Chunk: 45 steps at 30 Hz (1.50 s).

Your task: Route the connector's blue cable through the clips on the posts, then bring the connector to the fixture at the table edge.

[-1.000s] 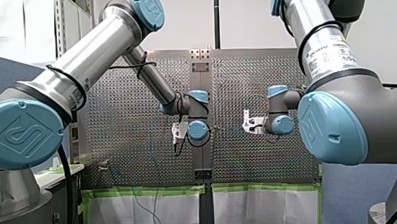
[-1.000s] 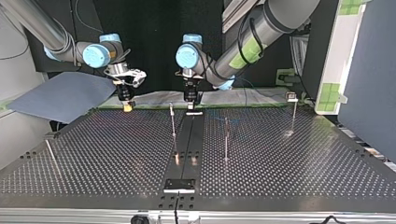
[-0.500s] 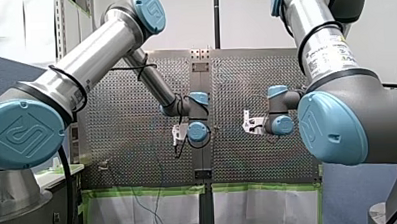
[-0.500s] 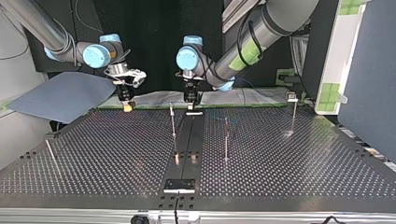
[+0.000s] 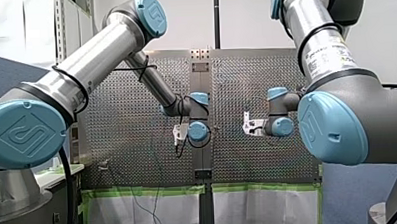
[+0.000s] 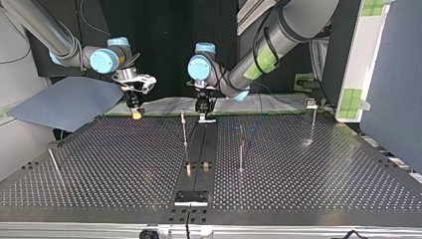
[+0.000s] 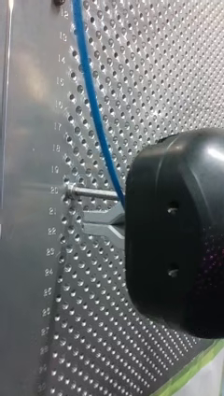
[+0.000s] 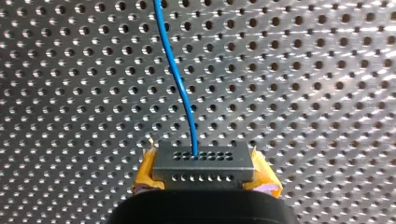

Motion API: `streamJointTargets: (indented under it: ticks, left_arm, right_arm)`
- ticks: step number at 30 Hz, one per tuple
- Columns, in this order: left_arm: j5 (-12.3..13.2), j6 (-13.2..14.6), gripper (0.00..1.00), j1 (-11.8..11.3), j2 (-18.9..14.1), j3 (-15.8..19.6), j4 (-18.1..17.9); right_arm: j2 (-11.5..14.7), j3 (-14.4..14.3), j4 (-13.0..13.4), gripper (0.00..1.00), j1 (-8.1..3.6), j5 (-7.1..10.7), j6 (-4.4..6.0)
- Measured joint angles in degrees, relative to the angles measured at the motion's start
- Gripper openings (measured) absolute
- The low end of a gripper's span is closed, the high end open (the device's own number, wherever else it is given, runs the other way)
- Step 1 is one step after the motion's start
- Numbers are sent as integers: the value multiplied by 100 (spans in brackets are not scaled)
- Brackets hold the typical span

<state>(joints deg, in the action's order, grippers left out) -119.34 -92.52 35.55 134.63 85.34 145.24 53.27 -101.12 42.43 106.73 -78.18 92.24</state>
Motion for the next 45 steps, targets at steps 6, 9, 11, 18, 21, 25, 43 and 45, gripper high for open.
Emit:
streamJointTargets:
  ticks: [6,9,11,18,21,25,43,45]
  left_arm:
    - [25,-12,0,-59,4,-72,27]
    - [55,-12,0,-107,6,-80,30]
    - [72,-15,0,-132,6,-93,33]
    - [128,-18,0,-208,11,-165,76]
    - [134,-14,0,-232,12,-187,86]
    - [158,-14,0,-252,12,-225,97]
    - [209,-27,0,-271,484,-816,482]
    - [204,-23,0,-272,492,-839,492]
  right_arm:
    - [-98,70,15,0,1,-5,0]
    - [-106,111,16,0,0,-5,10]
    - [-107,140,12,0,1,-5,15]
    - [-116,281,-27,0,-9,-32,54]
    - [-117,333,-41,0,-19,-44,68]
    - [-118,404,-74,0,-33,-49,82]
    - [-134,555,-111,0,-86,-43,86]
    - [-139,577,-117,0,-90,-38,86]
